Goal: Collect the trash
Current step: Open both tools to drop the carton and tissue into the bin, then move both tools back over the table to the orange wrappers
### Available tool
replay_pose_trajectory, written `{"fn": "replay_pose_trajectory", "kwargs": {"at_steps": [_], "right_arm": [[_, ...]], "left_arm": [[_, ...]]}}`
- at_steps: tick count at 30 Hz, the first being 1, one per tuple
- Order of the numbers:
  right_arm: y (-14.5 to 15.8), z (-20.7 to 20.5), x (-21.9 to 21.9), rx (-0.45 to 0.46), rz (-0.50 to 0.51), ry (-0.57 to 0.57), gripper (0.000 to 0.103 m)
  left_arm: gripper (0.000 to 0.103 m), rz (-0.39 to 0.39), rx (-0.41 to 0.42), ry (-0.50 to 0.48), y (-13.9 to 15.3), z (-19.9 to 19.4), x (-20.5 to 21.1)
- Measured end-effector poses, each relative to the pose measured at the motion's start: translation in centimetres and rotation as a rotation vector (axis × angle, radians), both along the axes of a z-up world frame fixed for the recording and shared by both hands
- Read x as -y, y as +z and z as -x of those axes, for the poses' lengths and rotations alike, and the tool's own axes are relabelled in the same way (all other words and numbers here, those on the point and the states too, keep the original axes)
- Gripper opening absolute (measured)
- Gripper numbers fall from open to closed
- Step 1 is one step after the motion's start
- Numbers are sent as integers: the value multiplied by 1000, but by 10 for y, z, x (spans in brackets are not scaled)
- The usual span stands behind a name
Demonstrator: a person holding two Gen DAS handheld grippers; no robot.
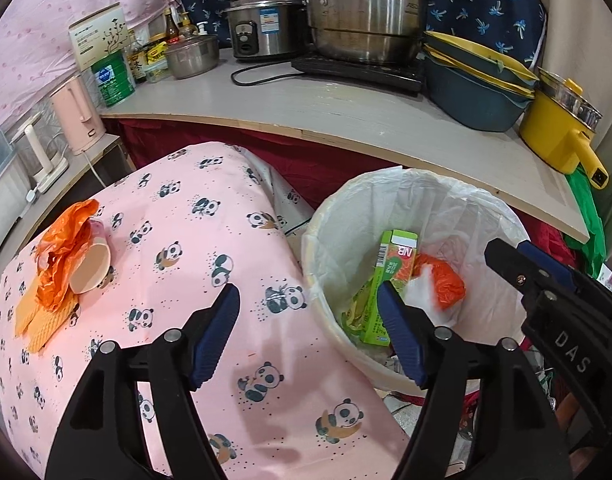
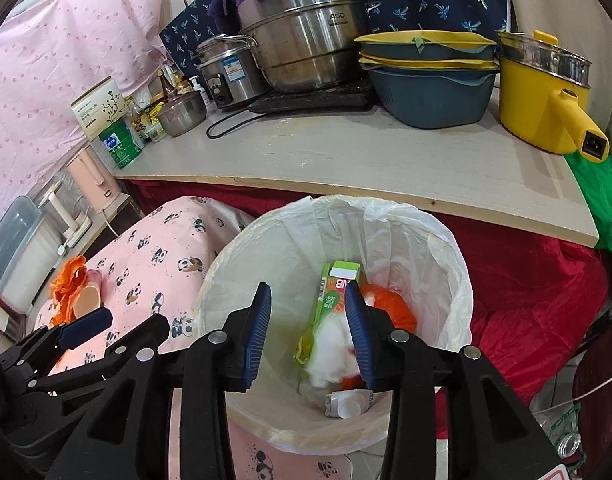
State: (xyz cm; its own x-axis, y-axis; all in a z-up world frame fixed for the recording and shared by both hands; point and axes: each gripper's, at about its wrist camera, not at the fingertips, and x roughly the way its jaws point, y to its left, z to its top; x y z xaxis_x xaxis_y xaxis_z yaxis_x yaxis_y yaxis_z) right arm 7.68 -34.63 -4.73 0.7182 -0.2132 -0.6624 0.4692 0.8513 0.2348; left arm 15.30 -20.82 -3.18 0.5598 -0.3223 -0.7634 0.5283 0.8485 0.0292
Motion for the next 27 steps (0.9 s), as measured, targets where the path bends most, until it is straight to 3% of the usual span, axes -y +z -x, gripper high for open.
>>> {"fn": "replay_pose_trajectory", "kwargs": {"at_steps": [14,27], "right_arm": [[22,-5,-33,31,25,54,43],[36,-20,-101,38,47,186,45]], "left_arm": [[72,24,12,86,11,-2,-42],[77,51,27,222,18,-3,-112]]}}
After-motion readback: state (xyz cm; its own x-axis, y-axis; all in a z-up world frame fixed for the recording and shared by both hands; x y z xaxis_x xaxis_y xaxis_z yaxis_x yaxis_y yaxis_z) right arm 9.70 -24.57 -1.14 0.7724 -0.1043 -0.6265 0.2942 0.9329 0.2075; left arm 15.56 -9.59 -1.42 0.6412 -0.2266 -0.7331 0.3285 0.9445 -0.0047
